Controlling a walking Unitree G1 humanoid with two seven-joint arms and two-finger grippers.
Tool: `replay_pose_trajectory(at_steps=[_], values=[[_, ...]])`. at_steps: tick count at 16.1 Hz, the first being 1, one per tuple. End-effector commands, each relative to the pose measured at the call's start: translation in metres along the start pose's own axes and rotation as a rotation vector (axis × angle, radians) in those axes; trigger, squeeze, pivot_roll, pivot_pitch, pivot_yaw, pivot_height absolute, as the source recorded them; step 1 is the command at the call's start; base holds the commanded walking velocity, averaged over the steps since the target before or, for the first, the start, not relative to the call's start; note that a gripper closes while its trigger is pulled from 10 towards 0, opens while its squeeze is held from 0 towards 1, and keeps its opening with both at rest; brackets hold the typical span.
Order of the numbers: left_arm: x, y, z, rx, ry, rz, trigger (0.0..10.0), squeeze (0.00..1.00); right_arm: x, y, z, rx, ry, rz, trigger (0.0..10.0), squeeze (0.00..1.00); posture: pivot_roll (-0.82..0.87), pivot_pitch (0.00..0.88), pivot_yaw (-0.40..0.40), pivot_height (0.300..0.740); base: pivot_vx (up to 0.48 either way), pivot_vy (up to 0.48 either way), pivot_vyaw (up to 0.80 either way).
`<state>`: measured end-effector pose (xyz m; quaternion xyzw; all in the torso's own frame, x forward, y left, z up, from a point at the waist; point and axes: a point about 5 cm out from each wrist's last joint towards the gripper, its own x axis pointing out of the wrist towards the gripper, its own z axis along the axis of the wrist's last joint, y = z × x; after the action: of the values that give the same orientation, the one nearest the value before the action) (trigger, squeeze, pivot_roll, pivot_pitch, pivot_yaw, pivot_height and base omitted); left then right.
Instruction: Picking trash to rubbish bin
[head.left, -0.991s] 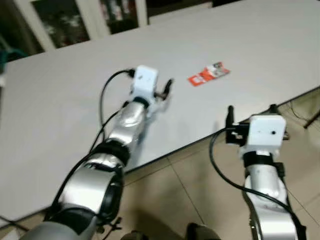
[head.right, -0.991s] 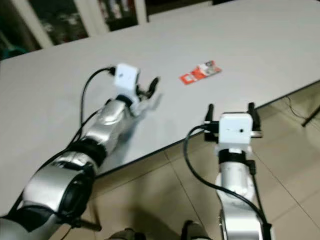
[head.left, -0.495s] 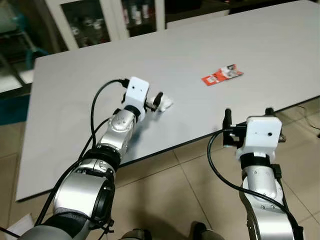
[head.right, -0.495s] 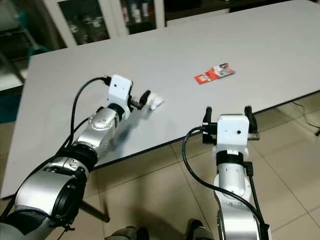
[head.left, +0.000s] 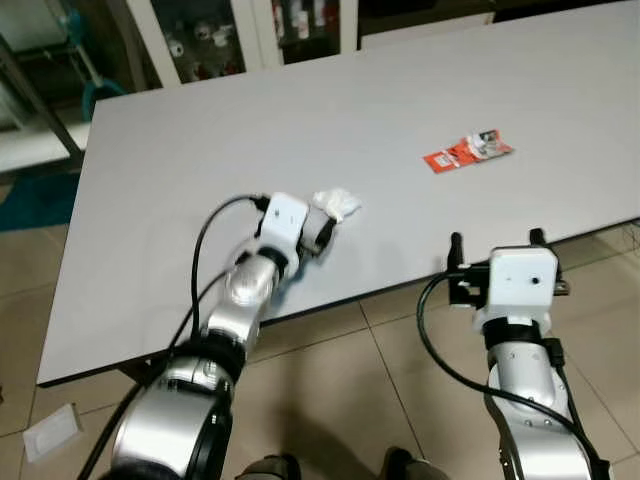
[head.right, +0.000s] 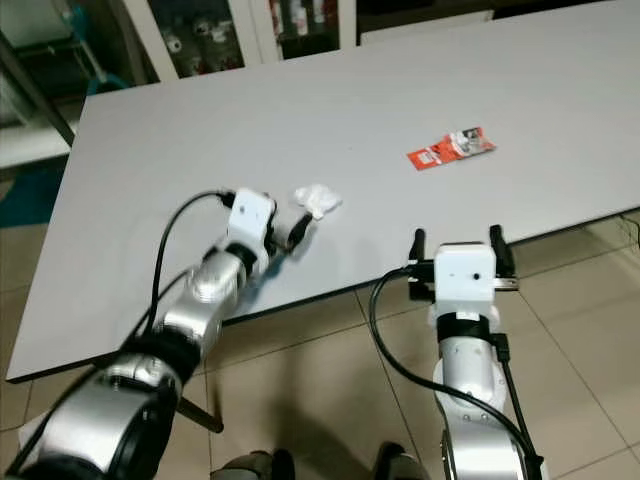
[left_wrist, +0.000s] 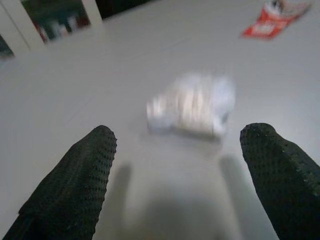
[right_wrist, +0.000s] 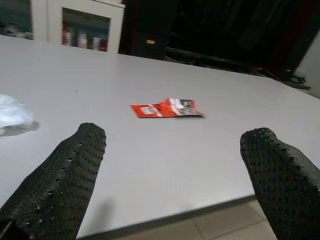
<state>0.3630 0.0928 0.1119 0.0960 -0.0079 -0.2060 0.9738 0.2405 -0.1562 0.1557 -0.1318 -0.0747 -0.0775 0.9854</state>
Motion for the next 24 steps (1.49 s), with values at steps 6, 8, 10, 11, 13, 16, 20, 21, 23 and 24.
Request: replay_pose_trajectory(at_steps=[6, 8, 10, 11, 13, 16, 20, 21, 23, 24], values=[[-0.017, -0.001, -0.024, 0.057, 0.047, 0.015, 10.0, 0.0, -0.015, 0.009, -0.02, -0.022, 0.031, 0.064, 10.0, 0.0, 0.06, 0.101, 0.06, 0.74, 0.0, 0.0, 0.0], [-0.022, -0.001, -0.031, 0.066, 0.067, 0.016, 10.0, 0.0, -0.021, 0.012, -0.03, -0.023, 0.05, 0.079, 10.0, 0.0, 0.05, 0.1, 0.06, 0.74, 0.0, 0.0, 0.0], [-0.024, -0.001, -0.035, 0.069, 0.077, 0.017, 10.0, 0.0, -0.026, 0.016, -0.037, -0.019, 0.072, 0.092, 10.0, 0.0, 0.05, 0.1, 0.059, 0.74, 0.0, 0.0, 0.0], [-0.025, -0.002, -0.036, 0.071, 0.079, 0.018, 10.0, 0.0, -0.027, 0.018, -0.038, -0.018, 0.075, 0.097, 10.0, 0.0, 0.05, 0.101, 0.058, 0.74, 0.0, 0.0, 0.0], [-0.026, -0.004, -0.036, 0.075, 0.075, 0.018, 10.0, 0.0, -0.027, 0.019, -0.038, -0.017, 0.069, 0.101, 10.0, 0.0, 0.05, 0.101, 0.056, 0.74, 0.0, 0.0, 0.0], [-0.022, -0.007, -0.03, 0.07, 0.056, 0.018, 10.0, 0.0, -0.025, 0.017, -0.036, -0.019, 0.054, 0.099, 10.0, 0.0, 0.05, 0.097, 0.053, 0.74, 0.0, 0.0, 0.0], [-0.019, -0.007, -0.027, 0.067, 0.054, 0.019, 10.0, 0.0, -0.023, 0.016, -0.037, -0.024, 0.05, 0.092, 10.0, 0.0, 0.05, 0.097, 0.053, 0.74, 0.0, 0.0, 0.0], [-0.018, -0.008, -0.026, 0.065, 0.053, 0.016, 10.0, 0.0, -0.023, 0.017, -0.037, -0.023, 0.05, 0.091, 10.0, 0.0, 0.05, 0.097, 0.053, 0.74, 0.0, 0.0, 0.0], [-0.017, -0.008, -0.023, 0.066, 0.044, 0.012, 10.0, 0.0, -0.023, 0.017, -0.037, -0.023, 0.049, 0.091, 10.0, 0.0, 0.05, 0.099, 0.057, 0.74, 0.0, 0.0, 0.0], [-0.015, -0.008, -0.019, 0.064, 0.03, 0.011, 10.0, 0.0, -0.023, 0.017, -0.036, -0.023, 0.047, 0.09, 10.0, 0.0, 0.05, 0.101, 0.058, 0.74, 0.0, 0.0, 0.0]])
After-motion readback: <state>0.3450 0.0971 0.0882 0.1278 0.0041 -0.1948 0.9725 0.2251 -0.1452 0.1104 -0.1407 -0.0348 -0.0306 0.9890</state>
